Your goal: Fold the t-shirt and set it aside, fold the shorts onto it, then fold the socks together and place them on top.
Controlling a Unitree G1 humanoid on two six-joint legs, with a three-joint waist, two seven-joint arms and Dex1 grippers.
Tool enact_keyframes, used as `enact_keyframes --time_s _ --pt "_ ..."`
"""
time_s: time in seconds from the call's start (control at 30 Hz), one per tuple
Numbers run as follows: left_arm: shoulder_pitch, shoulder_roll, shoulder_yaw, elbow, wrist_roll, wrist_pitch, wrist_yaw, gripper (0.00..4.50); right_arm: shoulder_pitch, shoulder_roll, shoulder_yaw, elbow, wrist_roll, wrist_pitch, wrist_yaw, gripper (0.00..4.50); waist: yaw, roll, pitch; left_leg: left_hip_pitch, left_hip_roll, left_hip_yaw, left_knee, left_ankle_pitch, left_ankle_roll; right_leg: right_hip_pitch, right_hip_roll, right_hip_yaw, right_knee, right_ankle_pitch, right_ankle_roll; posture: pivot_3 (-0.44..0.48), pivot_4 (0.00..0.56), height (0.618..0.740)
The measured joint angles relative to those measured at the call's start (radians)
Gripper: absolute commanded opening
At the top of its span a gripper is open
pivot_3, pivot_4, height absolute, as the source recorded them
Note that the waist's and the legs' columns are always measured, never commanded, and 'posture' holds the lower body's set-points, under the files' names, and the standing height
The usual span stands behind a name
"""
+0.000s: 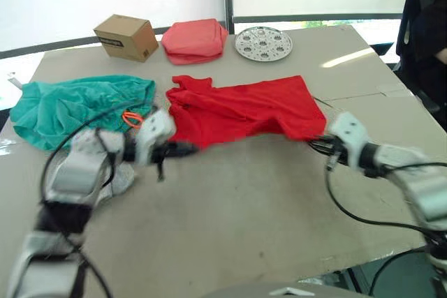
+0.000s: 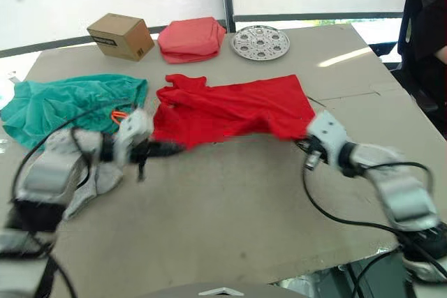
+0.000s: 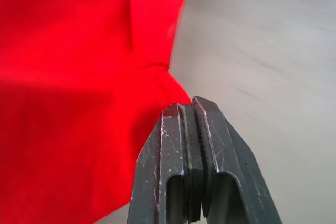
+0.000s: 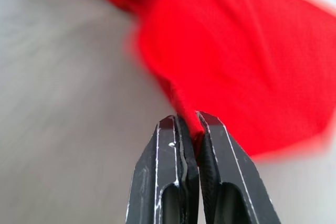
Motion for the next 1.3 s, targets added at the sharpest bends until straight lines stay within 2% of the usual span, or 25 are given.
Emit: enact_keyframes --time_s 0.07,0.13,0.23,0.33,0.43,0.5,0.53,0.57,0.63,0.67,0.73,0.77,0.83,0.9,1.0,1.1,1.17,1.2,1.27,1.3 --pt "0.05 0.034 0.056 -0.1 -0.101 0.091 -0.024 0.0 0.045 -0.037 -0.088 -0.075 0.105 0.059 0.055 0.05 0.005 0.001 0.001 0.0 0.001 0.0 0.0 0.0 0.0 0.0 0.0 0.0 0.0 -0.002 -0.003 0.0 0.15 0.74" --pt "0.12 0.108 0.168 -0.169 -0.238 0.226 -0.064 0.0 0.135 -0.11 -0.213 -0.128 0.225 0.142 0.132 0.05 0.008 0.001 0.001 0.001 0.001 0.0 0.0 0.0 0.001 0.002 0.0 0.0 0.0 -0.005 0.0 0.0 0.15 0.74" --pt "0.177 0.272 0.386 -0.209 -0.45 0.465 -0.156 0.0 0.197 -0.233 -0.45 -0.163 0.422 0.304 0.23 0.05 0.003 0.003 0.002 0.002 0.001 0.0 0.002 0.0 0.001 0.003 0.0 0.0 0.0 -0.006 0.001 0.0 0.15 0.74" --pt "0.107 0.289 0.393 -0.215 -0.495 0.496 -0.142 0.0 0.153 -0.262 -0.473 -0.177 0.497 0.343 0.222 0.05 0.002 0.004 0.001 0.005 0.001 0.002 0.001 0.0 0.001 0.005 -0.003 0.0 0.0 -0.006 0.001 0.0 0.15 0.74" --pt "-0.009 0.24 0.221 -0.159 -0.34 0.355 -0.047 0.0 0.025 -0.25 -0.312 -0.129 0.426 0.295 0.116 0.05 0.001 0.004 0.001 0.003 0.005 0.018 -0.003 0.0 0.001 0.003 -0.016 -0.007 0.0 -0.005 0.0 0.0 0.15 0.74" --pt "-0.135 0.163 0.087 -0.054 -0.192 0.234 0.026 0.0 -0.122 -0.185 -0.157 -0.038 0.316 0.255 0.003 0.05 0.002 0.003 0.001 0.002 0.009 0.026 -0.001 0.0 0.001 0.003 -0.019 -0.012 0.0 -0.003 -0.003 0.0 0.15 0.74" --pt "-0.292 0.063 -0.005 0.083 -0.069 0.138 0.114 0.0 -0.29 -0.084 -0.041 0.093 0.2 0.218 -0.117 0.05 0.004 0.0 0.003 -0.001 0.009 0.026 0.002 0.0 0.001 0.002 -0.02 -0.016 0.0 0.001 -0.003 0.0 0.15 0.74" --pt "-0.379 0.012 -0.048 0.148 -0.008 0.084 0.169 0.0 -0.379 -0.036 0.021 0.16 0.138 0.19 -0.178 0.05 0.005 -0.003 0.005 -0.007 0.009 0.026 0.003 0.001 -0.001 -0.002 -0.02 -0.018 -0.003 0.006 -0.002 0.0 0.15 0.74" --pt "-0.657 -0.119 -0.135 0.455 0.187 -0.128 0.378 0.0 -0.632 0.079 0.175 0.429 -0.055 0.047 -0.33 0.05 0.008 -0.008 0.006 -0.015 0.01 0.021 0.011 0.01 -0.012 -0.009 -0.017 -0.023 -0.002 0.014 0.001 0.0 0.15 0.74" --pt "-0.732 -0.139 -0.138 0.535 0.233 -0.188 0.438 0.0 -0.698 0.106 0.198 0.498 -0.1 -0.002 -0.365 0.05 0.008 -0.011 0.008 -0.021 0.01 0.02 0.011 0.01 -0.012 -0.014 -0.016 -0.024 -0.002 0.016 0.002 0.0 0.15 0.74" --pt "-0.963 -0.154 -0.117 0.767 0.306 -0.393 0.571 0.0 -0.908 0.151 0.221 0.712 -0.193 -0.192 -0.43 0.05 0.004 -0.012 0.008 -0.03 0.009 0.019 0.011 0.01 -0.013 -0.025 -0.015 -0.023 -0.002 0.017 0.002 0.0 0.15 0.74" --pt "-1.024 -0.152 -0.092 0.803 0.314 -0.463 0.595 0.0 -0.964 0.149 0.219 0.759 -0.218 -0.253 -0.444 0.05 0.003 -0.012 0.007 -0.031 0.009 0.018 0.011 0.01 -0.012 -0.027 -0.015 -0.024 -0.001 0.017 0.002 0.0 0.15 0.74" --pt "-1.1 -0.142 -0.049 0.856 0.319 -0.598 0.615 0.0 -1.039 0.14 0.215 0.843 -0.263 -0.383 -0.452 0.05 0.001 -0.011 0.006 -0.024 0.006 0.01 0.008 0.009 -0.015 -0.026 -0.016 -0.025 0.0 0.017 0.002 0.0 0.15 0.74" --pt "-1.117 -0.124 -0.016 0.869 0.32 -0.732 0.619 0.0 -1.08 0.116 0.213 0.904 -0.297 -0.518 -0.446 0.05 -0.001 -0.011 0.006 -0.016 0.004 0.006 -0.003 0.007 -0.018 -0.02 -0.017 -0.024 -0.004 0.017 0.002 0.0 0.15 0.74" --pt "-1.035 -0.087 0.034 0.798 0.3 -0.826 0.595 0.0 -1.062 0.075 0.182 0.895 -0.299 -0.617 -0.406 0.05 -0.013 -0.011 0.006 -0.016 -0.001 -0.005 -0.003 0.007 -0.018 -0.019 -0.017 -0.022 -0.008 0.017 0.002 0.0 0.15 0.74" --pt "-0.621 -0.044 0.099 0.381 0.137 -0.651 0.483 0.0 -0.8 0.025 0.105 0.658 -0.24 -0.553 -0.336 0.05 -0.027 -0.008 0.002 -0.014 -0.001 -0.009 0.001 0.005 -0.014 -0.014 -0.014 -0.016 -0.006 0.017 0.002 0.0 0.15 0.74" --pt "-0.39 -0.046 0.1 0.201 0.063 -0.521 0.448 0.0 -0.616 0.015 0.086 0.569 -0.205 -0.469 -0.306 0.05 -0.028 -0.006 0.004 -0.015 -0.001 -0.008 0.007 0.004 -0.014 -0.012 -0.013 -0.013 -0.006 0.017 0.002 0.0 0.15 0.74" --pt "-0.295 -0.037 0.112 0.111 0.048 -0.471 0.446 0.0 -0.543 0.016 0.084 0.508 -0.196 -0.424 -0.299 0.05 -0.028 -0.004 0.006 -0.018 -0.001 -0.007 0.008 0.004 -0.014 -0.014 -0.011 -0.01 -0.01 0.017 0.004 0.0 0.15 0.74" --pt "0.001 -0.015 0.133 -0.145 0.024 -0.368 0.442 0.0 -0.301 0.004 0.065 0.347 -0.16 -0.305 -0.279 0.05 -0.023 0.003 0.008 -0.011 0.0 -0.006 0.012 0.001 -0.013 -0.01 -0.01 -0.006 -0.003 0.016 0.004 0.0 0.15 0.74" --pt "0.05 -0.017 0.132 -0.18 0.026 -0.353 0.445 0.0 -0.263 0.003 0.061 0.329 -0.157 -0.284 -0.276 0.05 -0.02 0.007 0.009 -0.008 0.0 -0.006 0.012 -0.001 -0.011 -0.008 -0.01 -0.005 -0.002 0.014 0.002 0.0 0.15 0.74"
